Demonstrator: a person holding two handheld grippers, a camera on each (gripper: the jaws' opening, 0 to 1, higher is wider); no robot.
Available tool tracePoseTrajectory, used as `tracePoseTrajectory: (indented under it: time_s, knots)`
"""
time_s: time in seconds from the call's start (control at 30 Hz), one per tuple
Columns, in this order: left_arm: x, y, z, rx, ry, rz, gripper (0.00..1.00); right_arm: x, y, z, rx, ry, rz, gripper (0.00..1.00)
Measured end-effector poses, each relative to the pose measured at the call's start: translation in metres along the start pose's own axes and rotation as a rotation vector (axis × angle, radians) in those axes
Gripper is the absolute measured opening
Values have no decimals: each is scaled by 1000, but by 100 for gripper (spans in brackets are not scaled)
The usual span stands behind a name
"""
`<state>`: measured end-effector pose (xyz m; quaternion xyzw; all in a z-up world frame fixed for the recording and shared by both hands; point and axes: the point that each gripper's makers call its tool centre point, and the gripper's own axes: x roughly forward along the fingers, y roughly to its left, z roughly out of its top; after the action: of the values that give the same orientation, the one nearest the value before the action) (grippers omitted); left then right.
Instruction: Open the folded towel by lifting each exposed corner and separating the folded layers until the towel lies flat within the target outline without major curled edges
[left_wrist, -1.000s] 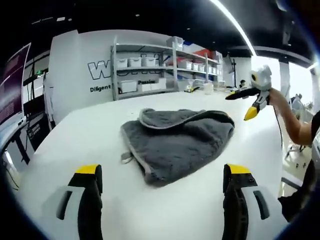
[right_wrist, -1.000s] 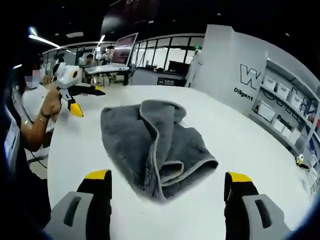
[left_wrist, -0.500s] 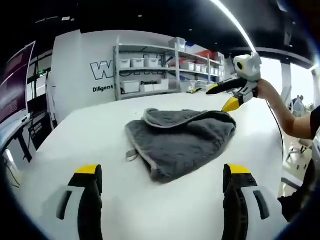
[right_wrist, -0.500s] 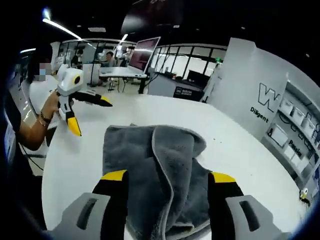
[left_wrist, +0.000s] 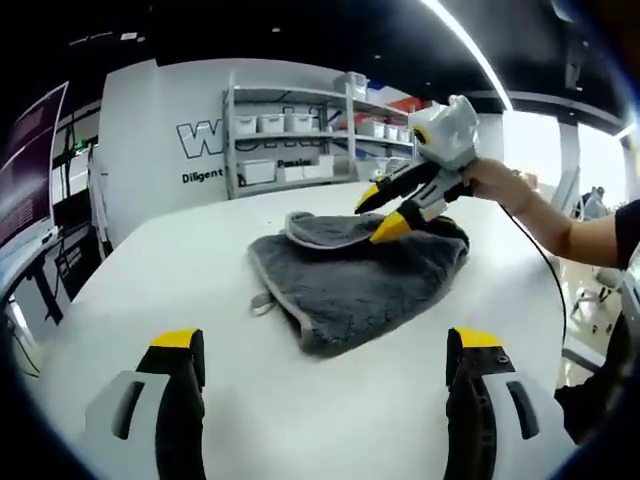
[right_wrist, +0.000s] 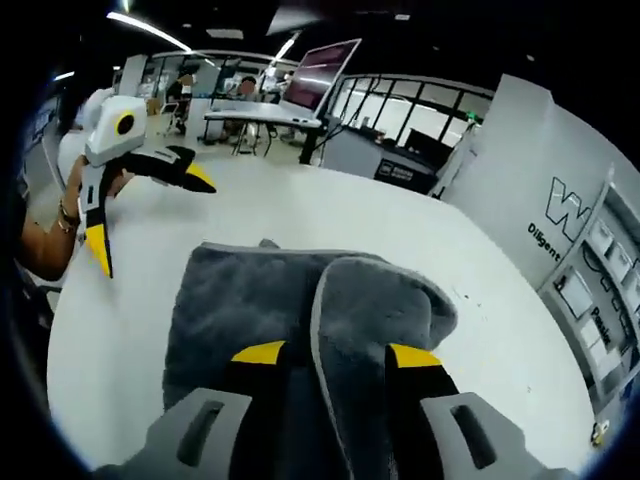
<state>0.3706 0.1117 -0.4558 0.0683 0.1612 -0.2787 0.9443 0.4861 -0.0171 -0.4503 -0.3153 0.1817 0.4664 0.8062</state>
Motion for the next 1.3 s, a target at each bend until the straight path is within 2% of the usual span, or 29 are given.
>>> tracePoseTrajectory:
  time_s: [0.2, 0.27, 0.4, 0.53, 0.63, 0.67, 0.73, 0.87, 0.93, 1.1, 1.3]
  knots:
    - [-2, 6, -3, -4, 4, 18, 99, 11, -3, -14, -6, 30, 18, 19]
    - [-2, 7, -4, -9, 5, 19, 99, 11, -2, -13, 16, 9, 29, 3]
    - [-3, 9, -5, -15, 5, 24, 99, 5, -10, -11, 30, -7, 8, 1]
    - [-3, 8, -4, -16, 3, 24, 99, -7, -15, -5, 53, -51, -16, 0]
    - [-3, 7, -3, -14, 3, 23, 99, -25, -22, 4, 45, -104, -57, 0]
    - [-3, 7, -3, -13, 3, 23, 99, -34, -27, 11, 42, -147, -82, 0]
    - [-3, 7, -2, -13, 2, 24, 99, -46, -31, 13, 38, -159, -101, 0]
    - [-3, 5, 0, -14, -3, 22, 99, -77, -35, 34, 14, -287, -138, 0]
    - [-3, 4, 1, -10, -1, 21, 99, -92, -34, 39, -7, -322, -136, 0]
    - [-1, 3, 4, -3, -1, 21, 99, -128, -30, 45, 12, -392, -118, 0]
    - [1, 0, 7, 7, 1, 15, 99, -159, -31, 30, 0, -402, -148, 0]
